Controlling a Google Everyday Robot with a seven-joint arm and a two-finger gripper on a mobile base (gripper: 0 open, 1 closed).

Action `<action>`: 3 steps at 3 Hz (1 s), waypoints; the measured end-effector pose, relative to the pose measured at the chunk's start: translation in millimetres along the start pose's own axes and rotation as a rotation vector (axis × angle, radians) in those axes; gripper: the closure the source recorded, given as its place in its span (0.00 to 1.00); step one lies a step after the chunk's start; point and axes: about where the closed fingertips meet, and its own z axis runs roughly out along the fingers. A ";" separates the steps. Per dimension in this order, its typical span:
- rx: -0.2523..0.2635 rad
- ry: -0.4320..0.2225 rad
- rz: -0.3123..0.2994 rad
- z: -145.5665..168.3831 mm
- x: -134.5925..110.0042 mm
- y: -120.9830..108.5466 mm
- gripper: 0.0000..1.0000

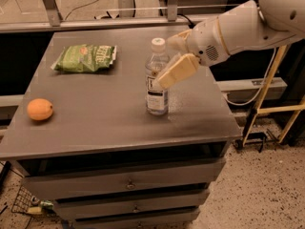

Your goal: Move blue plastic bottle near green jalapeno chip bag

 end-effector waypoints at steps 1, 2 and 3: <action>-0.026 0.013 0.002 7.2 -0.5 2.8 0.34; -0.038 0.022 -0.001 9.2 -1.8 4.9 0.57; -0.041 -0.013 -0.016 4.3 -3.3 1.5 0.80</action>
Offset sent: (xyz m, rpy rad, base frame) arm -0.0027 0.0078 -0.0041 -0.0290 0.0312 0.0337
